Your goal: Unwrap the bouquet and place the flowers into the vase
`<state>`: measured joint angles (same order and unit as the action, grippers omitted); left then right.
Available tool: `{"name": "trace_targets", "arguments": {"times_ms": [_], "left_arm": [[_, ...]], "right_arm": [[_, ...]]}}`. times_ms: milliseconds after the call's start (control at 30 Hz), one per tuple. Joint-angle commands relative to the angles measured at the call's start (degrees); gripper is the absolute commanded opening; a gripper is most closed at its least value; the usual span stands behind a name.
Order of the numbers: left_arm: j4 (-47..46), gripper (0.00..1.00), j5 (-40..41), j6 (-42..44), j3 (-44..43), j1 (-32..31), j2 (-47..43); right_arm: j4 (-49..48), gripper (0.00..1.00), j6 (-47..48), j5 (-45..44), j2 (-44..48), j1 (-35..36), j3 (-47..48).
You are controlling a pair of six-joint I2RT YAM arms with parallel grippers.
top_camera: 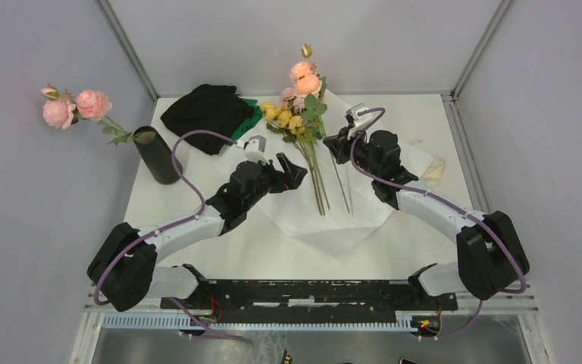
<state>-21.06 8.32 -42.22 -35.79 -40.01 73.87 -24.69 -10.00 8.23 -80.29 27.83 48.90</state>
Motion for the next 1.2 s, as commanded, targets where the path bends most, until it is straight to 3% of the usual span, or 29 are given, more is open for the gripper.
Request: {"name": "trace_targets", "arguments": {"times_ms": [0, 200, 567, 800, 900, 1000, 1167], "left_arm": [[-8.5, 0.96, -9.8, 9.9, -7.3, -0.2, 0.1], [-18.8, 0.83, -11.5, 7.5, -8.8, -0.3, 1.1], [-30.1, 0.78, -19.5, -0.5, -9.1, -0.3, 9.0], [-33.5, 0.73, -19.9, -1.6, -10.5, -0.3, 11.9], [-34.6, 0.62, -20.5, -2.1, -11.2, -0.3, 13.1], [-35.6, 0.58, -20.8, -2.9, -11.2, -0.3, 13.9], [-37.2, 0.56, -21.3, -3.7, -11.1, -0.2, 15.3]], "right_arm": [[-7.7, 0.0, -0.5, 9.4, 4.2, 0.0, -4.1], [-9.7, 0.0, -1.8, 10.8, 8.4, 0.0, -8.2], [-7.4, 0.0, -0.7, 11.0, 11.7, 0.0, -8.2], [-6.8, 0.0, -1.1, 12.3, 12.7, 0.0, -8.1], [-6.7, 0.0, -1.1, 12.3, 13.0, 0.0, -8.1], [-6.6, 0.0, -1.0, 12.3, 13.3, 0.0, -8.0], [-6.4, 0.0, -1.3, 13.3, 13.5, 0.0, -7.8]]}}
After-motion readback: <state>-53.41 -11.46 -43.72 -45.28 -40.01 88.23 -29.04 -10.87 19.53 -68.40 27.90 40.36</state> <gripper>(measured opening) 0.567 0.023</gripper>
